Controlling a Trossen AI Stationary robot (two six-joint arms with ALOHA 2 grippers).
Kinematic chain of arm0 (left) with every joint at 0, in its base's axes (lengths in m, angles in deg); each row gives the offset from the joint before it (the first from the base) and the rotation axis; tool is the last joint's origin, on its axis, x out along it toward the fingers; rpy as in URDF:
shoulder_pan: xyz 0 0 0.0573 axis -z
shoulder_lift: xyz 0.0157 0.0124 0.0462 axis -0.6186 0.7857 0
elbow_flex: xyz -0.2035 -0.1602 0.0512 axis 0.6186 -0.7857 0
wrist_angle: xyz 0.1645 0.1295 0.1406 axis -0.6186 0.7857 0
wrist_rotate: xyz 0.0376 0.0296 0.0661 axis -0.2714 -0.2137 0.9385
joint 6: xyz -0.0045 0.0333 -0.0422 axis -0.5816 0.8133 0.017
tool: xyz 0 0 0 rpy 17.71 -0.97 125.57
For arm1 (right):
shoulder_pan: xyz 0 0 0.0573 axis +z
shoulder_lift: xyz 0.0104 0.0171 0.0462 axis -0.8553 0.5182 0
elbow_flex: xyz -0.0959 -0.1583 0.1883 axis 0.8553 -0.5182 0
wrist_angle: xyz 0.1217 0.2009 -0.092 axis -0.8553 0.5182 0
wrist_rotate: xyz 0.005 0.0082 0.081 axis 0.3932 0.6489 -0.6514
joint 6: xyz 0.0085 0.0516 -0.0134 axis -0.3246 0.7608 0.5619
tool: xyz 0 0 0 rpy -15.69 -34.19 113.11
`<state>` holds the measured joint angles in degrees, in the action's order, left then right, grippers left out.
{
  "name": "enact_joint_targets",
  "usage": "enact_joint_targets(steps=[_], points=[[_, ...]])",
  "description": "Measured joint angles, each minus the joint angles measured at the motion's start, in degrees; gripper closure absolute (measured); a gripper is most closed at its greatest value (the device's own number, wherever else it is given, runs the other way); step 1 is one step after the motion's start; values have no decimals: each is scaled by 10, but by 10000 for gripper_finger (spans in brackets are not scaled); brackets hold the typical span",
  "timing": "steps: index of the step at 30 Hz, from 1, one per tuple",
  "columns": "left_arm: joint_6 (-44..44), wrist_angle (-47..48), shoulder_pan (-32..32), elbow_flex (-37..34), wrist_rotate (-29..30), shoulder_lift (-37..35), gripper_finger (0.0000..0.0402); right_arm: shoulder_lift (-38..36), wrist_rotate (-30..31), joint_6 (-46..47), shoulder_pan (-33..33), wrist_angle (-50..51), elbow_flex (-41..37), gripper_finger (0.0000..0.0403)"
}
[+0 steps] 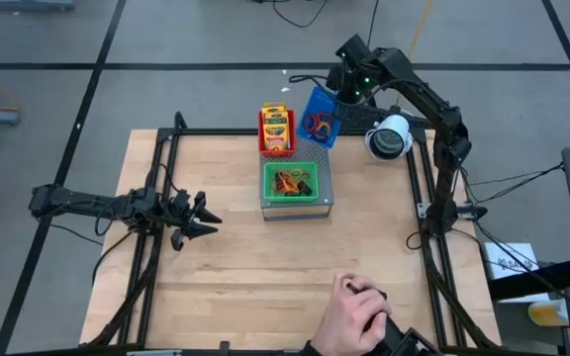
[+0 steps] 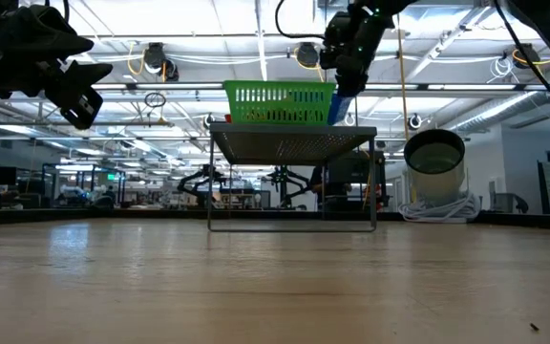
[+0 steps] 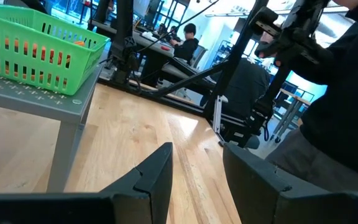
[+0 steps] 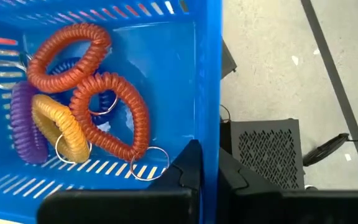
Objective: Pick & Place Office Desk Supplies
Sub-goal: Put the blue bin on the shelf
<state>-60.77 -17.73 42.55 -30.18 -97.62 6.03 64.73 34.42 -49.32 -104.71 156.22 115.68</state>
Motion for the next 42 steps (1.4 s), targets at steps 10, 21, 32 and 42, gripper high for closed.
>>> enact_joint_targets(steps=[10, 21, 32, 42], points=[[0, 0, 0, 0, 0, 0, 252, 22, 0, -12, -10, 0, 0, 403], [2, 0, 0, 0, 0, 0, 252, 31, -30, -17, -10, -8, -22, 403], [2, 0, 0, 0, 0, 0, 252, 31, -30, -22, -10, -8, -65, 403], [0, 0, 0, 0, 0, 0, 252, 31, -29, -8, -5, -35, -87, 403]])
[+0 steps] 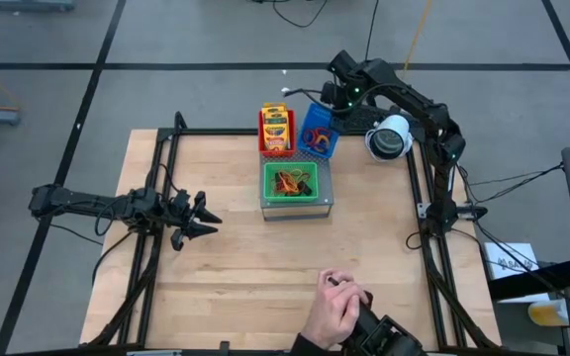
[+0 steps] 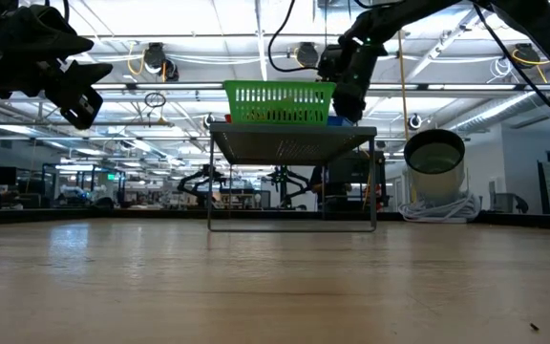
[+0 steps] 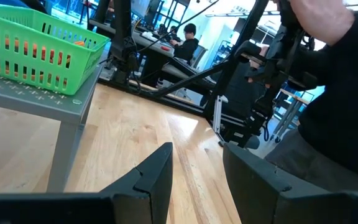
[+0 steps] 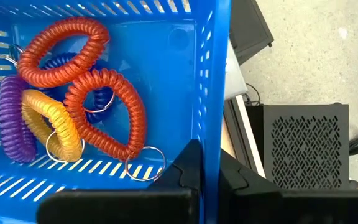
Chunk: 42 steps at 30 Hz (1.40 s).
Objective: Pick & Place Office Desk Supplies
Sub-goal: Put the blue bin on the shelf
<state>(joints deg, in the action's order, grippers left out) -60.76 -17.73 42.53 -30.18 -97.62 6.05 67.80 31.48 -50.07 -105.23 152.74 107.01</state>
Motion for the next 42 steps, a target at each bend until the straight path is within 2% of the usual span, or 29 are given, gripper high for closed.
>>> enact_joint_targets(steps=[27, 42], points=[[0, 0, 0, 0, 0, 0, 252, 0, -1, -14, 30, -15, -1, 402], [1, 0, 0, 0, 0, 0, 252, 0, 0, -15, 31, -14, -1, 372]])
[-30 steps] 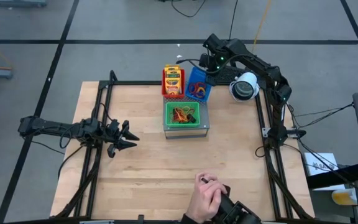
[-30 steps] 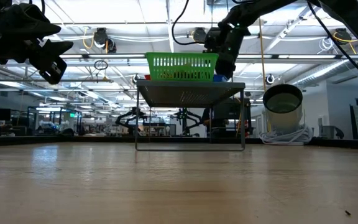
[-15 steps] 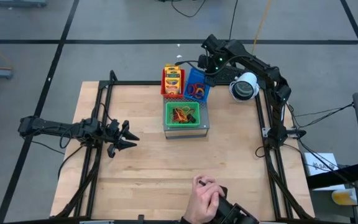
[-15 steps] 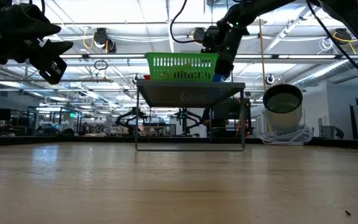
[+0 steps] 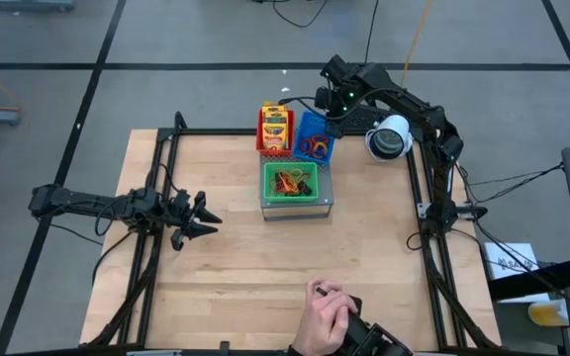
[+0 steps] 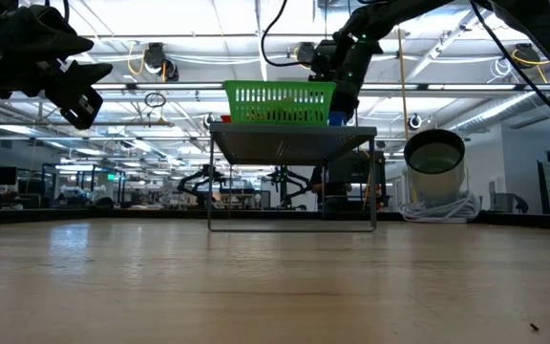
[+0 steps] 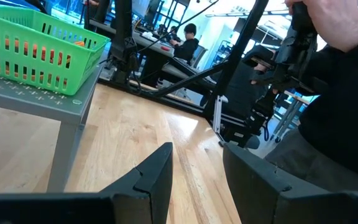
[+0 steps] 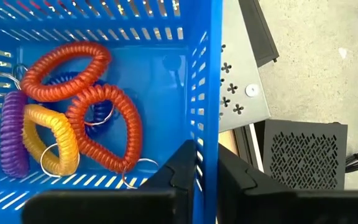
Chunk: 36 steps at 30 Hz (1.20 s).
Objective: Pick & Place Office Desk Supplies
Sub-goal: Put the blue bin on the shelf, then return to Home Position
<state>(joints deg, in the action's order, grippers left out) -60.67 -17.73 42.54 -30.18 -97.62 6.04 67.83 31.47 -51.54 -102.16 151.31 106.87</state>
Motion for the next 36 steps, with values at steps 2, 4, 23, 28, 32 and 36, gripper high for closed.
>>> enact_joint_targets(steps=[2, 4, 23, 28, 32, 36], points=[[-1, 0, 0, 0, 0, 0, 252, 0, 0, 0, 0, 0, 0, 369], [0, 0, 0, 0, 0, 0, 252, 0, 0, 0, 0, -1, 0, 366], [0, 0, 0, 0, 0, 0, 252, 0, -30, 21, 0, -22, 0, 332], [0, 0, 0, 0, 0, 0, 252, 0, -30, 31, 0, -41, 0, 321], [0, 0, 0, 0, 0, 0, 252, -2, -30, 35, 0, -49, 0, 315], [2, 0, 0, 0, 0, 0, 252, -6, -30, 42, 3, -65, 0, 311]])
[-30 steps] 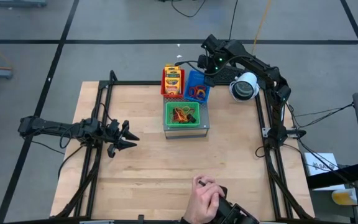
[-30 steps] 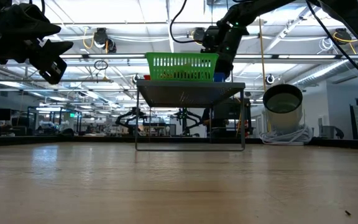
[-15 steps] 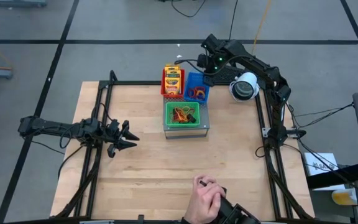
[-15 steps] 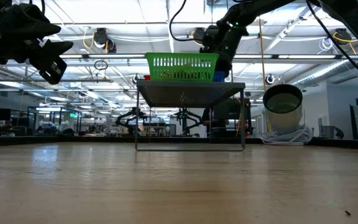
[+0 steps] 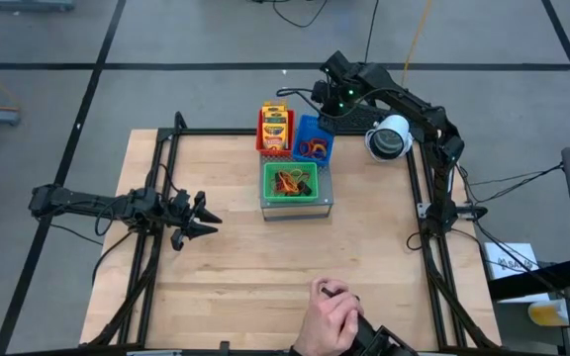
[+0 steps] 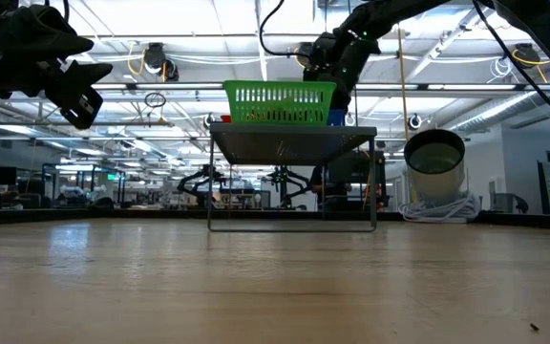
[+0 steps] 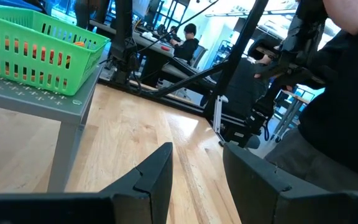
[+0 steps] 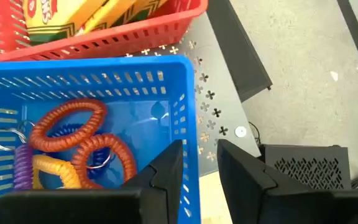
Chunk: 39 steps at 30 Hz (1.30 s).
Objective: Pick & Place Office Desk Supplies
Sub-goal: Return to Home Position
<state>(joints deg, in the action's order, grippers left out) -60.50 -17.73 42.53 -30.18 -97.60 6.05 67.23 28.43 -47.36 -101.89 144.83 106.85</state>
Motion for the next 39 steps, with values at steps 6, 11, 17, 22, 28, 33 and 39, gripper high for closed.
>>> enact_joint_targets(steps=[6, 11, 17, 22, 28, 33, 39], points=[[-1, 0, 0, 0, 0, 0, 252, -25, -1, 9, 1, -21, 0, 304], [-3, 0, 0, 0, 0, 0, 252, -59, -17, 43, 4, -55, 0, 300], [-3, 0, 0, 0, 0, 0, 252, -111, -92, 109, 34, -86, 0, 300], [-1, 0, 0, 0, 0, 0, 252, -177, -105, 108, 78, -125, -48, 300], [-2, 0, 0, 0, 0, 0, 252, -320, -73, 180, 127, -341, -283, 300], [0, 0, 0, 0, 0, 0, 252, -459, -22, 209, 182, -486, -484, 300], [-1, 0, 0, 0, 0, 0, 252, -639, -13, 189, 257, -507, -660, 301]])
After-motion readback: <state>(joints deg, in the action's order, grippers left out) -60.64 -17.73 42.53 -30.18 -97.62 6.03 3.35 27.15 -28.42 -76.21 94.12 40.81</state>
